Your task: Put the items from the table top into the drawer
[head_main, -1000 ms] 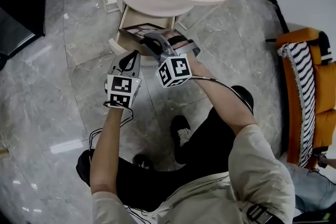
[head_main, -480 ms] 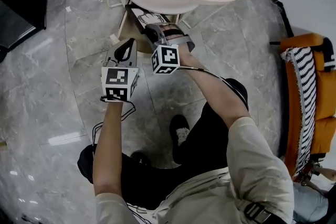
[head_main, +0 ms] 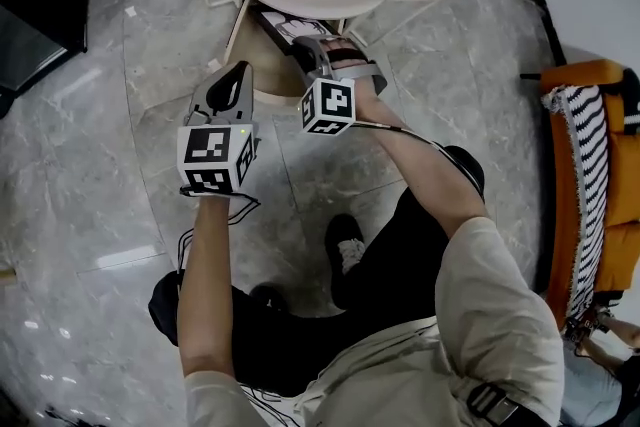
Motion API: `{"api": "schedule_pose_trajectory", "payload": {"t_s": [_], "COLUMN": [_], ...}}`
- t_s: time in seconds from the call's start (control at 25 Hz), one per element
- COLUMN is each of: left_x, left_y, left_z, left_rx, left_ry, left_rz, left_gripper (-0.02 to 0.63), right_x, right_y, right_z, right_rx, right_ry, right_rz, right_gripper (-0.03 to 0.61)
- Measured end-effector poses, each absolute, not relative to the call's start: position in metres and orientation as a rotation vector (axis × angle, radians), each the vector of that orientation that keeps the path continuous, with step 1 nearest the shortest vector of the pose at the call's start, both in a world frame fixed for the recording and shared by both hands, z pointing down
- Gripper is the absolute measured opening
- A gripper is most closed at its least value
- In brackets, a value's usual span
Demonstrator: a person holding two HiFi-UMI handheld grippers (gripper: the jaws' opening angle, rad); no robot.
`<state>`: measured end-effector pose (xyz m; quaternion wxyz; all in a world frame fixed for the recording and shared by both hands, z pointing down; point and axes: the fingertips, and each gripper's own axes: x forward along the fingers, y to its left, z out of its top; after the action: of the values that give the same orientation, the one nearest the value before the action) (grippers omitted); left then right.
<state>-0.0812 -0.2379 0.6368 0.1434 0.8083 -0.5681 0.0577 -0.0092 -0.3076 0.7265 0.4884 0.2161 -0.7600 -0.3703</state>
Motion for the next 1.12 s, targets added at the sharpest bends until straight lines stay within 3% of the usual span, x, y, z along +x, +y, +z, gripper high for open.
{"api": "schedule_pose_trajectory", "payload": {"t_s": [0.2,0.48,0.84,1.12], "left_x": [-0.076,-0.077,-0.088,-0.09], "left_y": [-0.243,-0.237,-0.208,-0.199], "left_z": [0.641,0.628,0.616,0.605], "left_rx": [2.33,2.252,2.248,2.271], "left_ry": [-1.63,-1.657,-1.726,-1.72], "left_rz": [0.173,0.065,0.182,0.136], "left_gripper": [0.023,0.023,0.023,0.023], "right_x": [0.008,-0.043,-0.059,-0.048], "right_y": [-0.303,-0.308,-0.331,-0.331], "right_z": [0.748,0.765,0.8,0.825], "right_rx": [0.457,0.343,0.337,0.312], "right_ry": [-1.784,-1.78,-1.888,-1.899], "right_rz": [-0.924,-0.966,-0.75,-0.537], "right_gripper": [0.089,0.091,0.104,0.196]}}
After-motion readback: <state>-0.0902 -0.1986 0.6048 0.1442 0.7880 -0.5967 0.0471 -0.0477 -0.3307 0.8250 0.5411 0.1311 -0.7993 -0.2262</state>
